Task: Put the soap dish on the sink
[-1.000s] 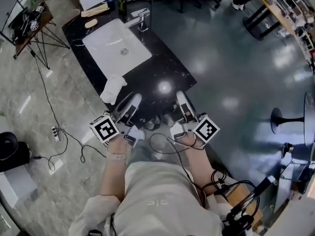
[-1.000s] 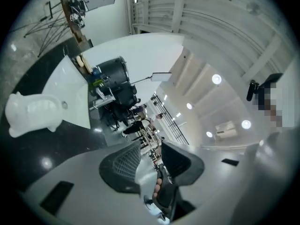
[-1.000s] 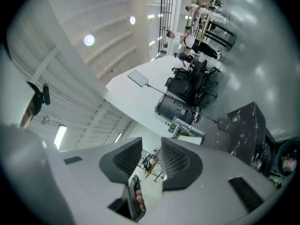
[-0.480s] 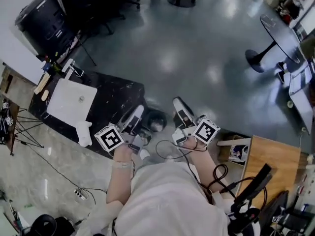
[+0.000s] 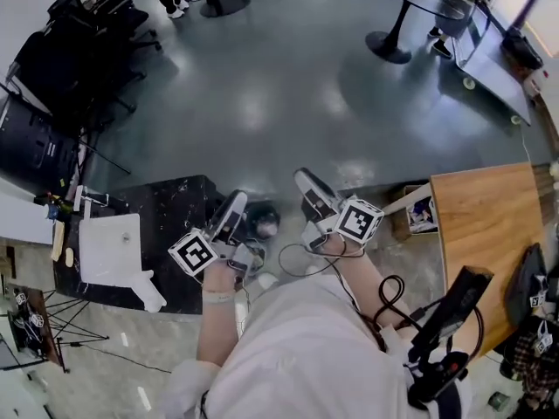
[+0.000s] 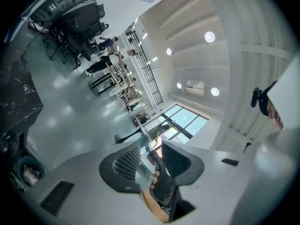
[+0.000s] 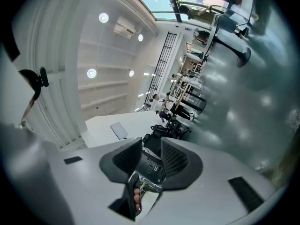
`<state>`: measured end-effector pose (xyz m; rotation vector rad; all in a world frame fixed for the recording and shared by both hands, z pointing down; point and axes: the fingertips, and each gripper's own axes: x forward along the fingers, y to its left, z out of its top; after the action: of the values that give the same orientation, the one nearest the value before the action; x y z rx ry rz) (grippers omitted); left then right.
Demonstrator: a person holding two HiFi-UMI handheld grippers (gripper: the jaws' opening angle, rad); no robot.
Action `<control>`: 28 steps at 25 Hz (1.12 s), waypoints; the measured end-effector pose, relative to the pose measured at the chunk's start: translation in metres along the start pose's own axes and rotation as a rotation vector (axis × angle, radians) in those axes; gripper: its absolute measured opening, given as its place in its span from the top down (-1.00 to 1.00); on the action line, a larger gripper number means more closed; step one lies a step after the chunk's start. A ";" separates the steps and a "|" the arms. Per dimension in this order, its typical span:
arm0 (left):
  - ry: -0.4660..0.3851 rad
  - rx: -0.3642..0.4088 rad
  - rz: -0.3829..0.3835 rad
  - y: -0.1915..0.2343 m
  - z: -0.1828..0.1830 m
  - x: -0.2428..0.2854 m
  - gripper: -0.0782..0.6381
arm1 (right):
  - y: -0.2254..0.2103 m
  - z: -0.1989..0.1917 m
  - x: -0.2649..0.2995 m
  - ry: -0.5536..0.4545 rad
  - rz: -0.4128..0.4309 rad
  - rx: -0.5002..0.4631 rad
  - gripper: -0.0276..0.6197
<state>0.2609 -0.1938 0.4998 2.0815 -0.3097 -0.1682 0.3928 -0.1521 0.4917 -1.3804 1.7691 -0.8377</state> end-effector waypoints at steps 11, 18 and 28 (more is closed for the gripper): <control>0.116 0.016 -0.062 -0.003 -0.027 0.020 0.70 | -0.020 0.004 -0.023 -0.040 -0.047 -0.005 0.49; 0.118 0.057 -0.079 -0.013 -0.029 0.018 0.76 | -0.013 -0.001 -0.022 -0.028 -0.041 0.015 0.73; 0.116 0.084 -0.084 -0.028 -0.022 0.019 0.76 | -0.003 0.002 -0.011 -0.006 -0.034 0.005 0.74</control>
<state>0.2887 -0.1675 0.4873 2.1788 -0.1613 -0.0857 0.3973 -0.1421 0.4947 -1.4121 1.7419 -0.8553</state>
